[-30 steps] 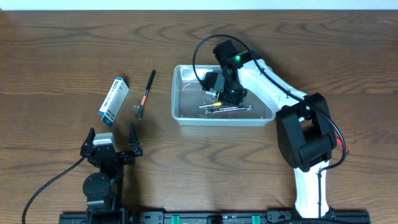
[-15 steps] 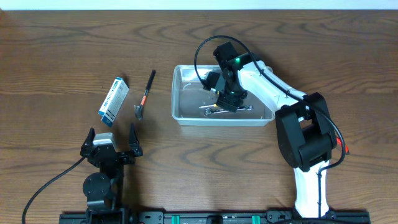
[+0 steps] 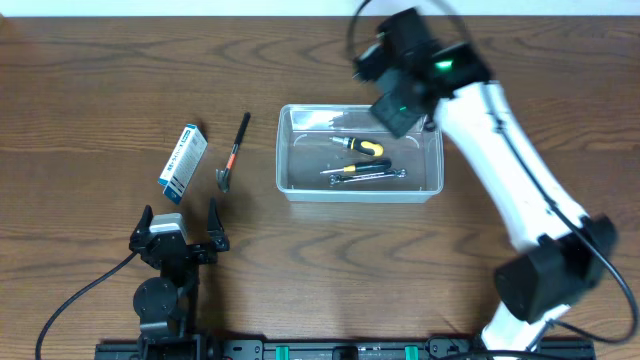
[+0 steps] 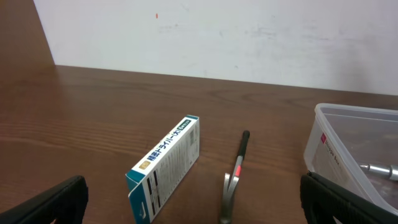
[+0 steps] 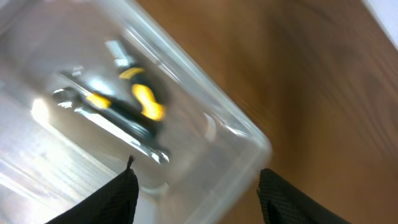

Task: Pack container
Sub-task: 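Carry the ratchet screwdriver into the container and release it, then move the right gripper down to the red pliers and grasp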

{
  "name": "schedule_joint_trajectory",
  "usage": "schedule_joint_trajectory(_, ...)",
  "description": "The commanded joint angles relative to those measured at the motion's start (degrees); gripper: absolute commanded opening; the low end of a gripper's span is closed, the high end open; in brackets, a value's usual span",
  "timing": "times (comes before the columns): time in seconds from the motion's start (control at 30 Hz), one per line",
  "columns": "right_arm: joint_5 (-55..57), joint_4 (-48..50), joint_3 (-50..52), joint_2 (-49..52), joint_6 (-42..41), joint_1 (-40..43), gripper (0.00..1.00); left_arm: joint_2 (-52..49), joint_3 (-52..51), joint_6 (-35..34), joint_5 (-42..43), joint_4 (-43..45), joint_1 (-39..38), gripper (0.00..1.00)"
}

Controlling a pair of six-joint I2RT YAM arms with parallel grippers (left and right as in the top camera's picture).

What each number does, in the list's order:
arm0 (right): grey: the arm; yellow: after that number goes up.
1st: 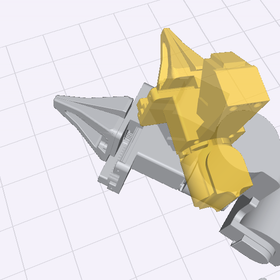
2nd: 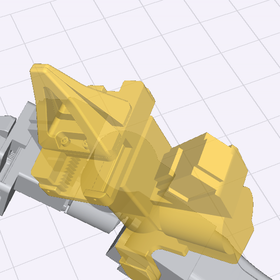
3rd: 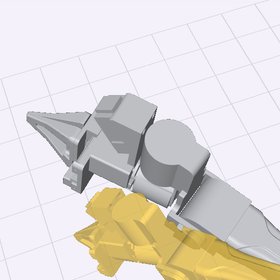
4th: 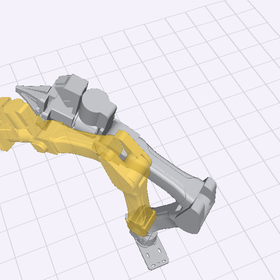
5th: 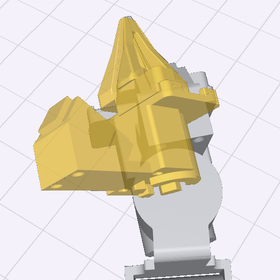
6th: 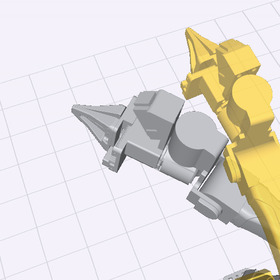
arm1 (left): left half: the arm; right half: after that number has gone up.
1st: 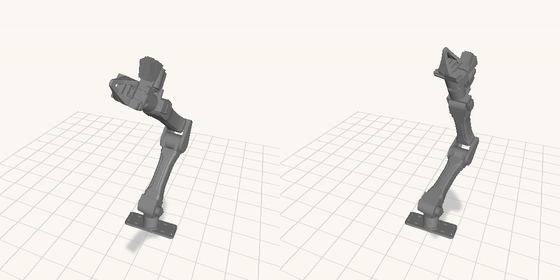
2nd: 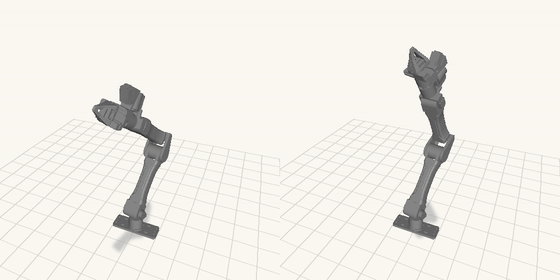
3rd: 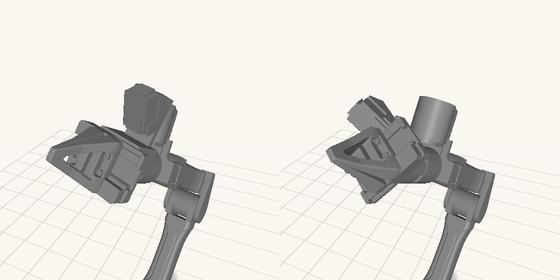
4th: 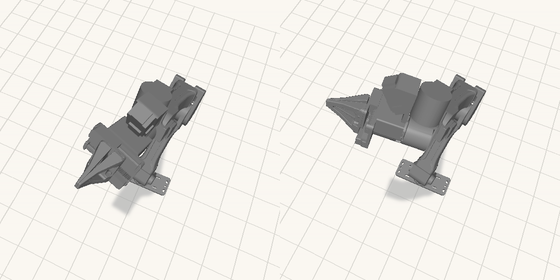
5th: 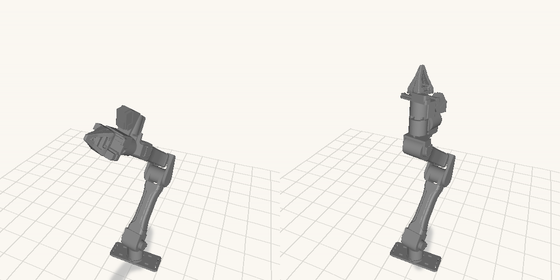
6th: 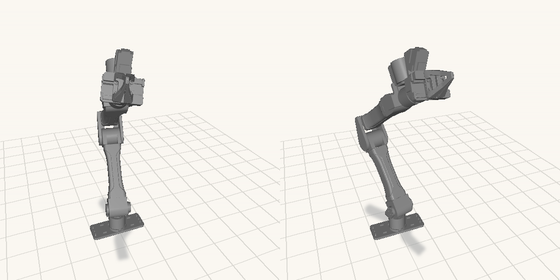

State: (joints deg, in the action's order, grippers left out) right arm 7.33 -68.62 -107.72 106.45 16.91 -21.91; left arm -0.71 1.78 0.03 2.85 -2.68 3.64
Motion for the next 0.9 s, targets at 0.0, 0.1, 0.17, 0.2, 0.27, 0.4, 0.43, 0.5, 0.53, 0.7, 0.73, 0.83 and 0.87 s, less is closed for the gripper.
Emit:
schedule_joint_trajectory(0.0,2.8,-3.9,-0.5,-1.3,-13.4,6.2,0.62,0.0,-1.6,0.4,-0.1,-0.9,-0.2,0.98)
schedule_joint_trajectory(0.1,-2.8,-8.1,-0.3,-1.3,-15.2,11.3,0.57,0.0,-1.6,0.3,0.0,-0.9,-0.2,0.98)
schedule_joint_trajectory(0.17,-6.1,-9.4,0.6,-1.3,-15.2,15.1,0.53,0.0,-1.6,0.3,0.0,-0.9,-0.2,0.98)
schedule_joint_trajectory(0.2,-6.3,-9.8,0.8,-1.3,-15.2,16.2,0.54,0.0,-1.6,0.3,-0.1,-0.9,-0.2,0.98)
schedule_joint_trajectory(0.27,-6.2,-10.0,1.4,-1.3,-15.6,18.3,0.57,0.0,-1.6,0.4,-0.1,-0.9,-0.2,0.98)
schedule_joint_trajectory(0.4,-6.1,-10.8,1.9,-1.3,-15.6,22.2,0.59,0.0,-1.6,0.3,0.0,-0.9,-0.2,0.98)
schedule_joint_trajectory(0.43,-6.1,-11.1,1.9,-1.3,-15.6,23.2,0.59,0.0,-1.6,0.3,-0.1,-0.9,-0.2,0.98)
schedule_joint_trajectory(0.5,-6.2,-11.9,2.2,-1.3,-15.6,25.1,0.59,0.0,-1.6,0.3,0.0,-0.9,-0.2,0.98)
schedule_joint_trajectory(0.53,-6.3,-12.6,2.5,-1.3,-15.6,25.9,0.59,0.0,-1.6,0.3,-0.1,-0.9,-0.2,0.98)
schedule_joint_trajectory(0.7,-6.7,-10.6,9.4,-3.4,-15.6,30.1,0.61,0.0,-1.6,0.3,0.0,-0.9,-0.2,0.98)
schedule_joint_trajectory(0.73,-7.3,-8.9,12.7,-4.7,-15.6,31.0,0.61,0.0,-1.6,0.3,-0.1,-0.9,-0.2,0.98)
schedule_joint_trajectory(0.83,-8.5,-2.2,23.7,-9.3,-15.7,34.0,0.64,0.0,-1.6,0.3,-0.1,-0.9,-0.2,0.98)
schedule_joint_trajectory(0.87,-8.5,-0.1,26.9,-10.8,-16.1,35.0,0.64,0.0,-1.6,0.3,0.0,-0.9,-0.2,0.98)
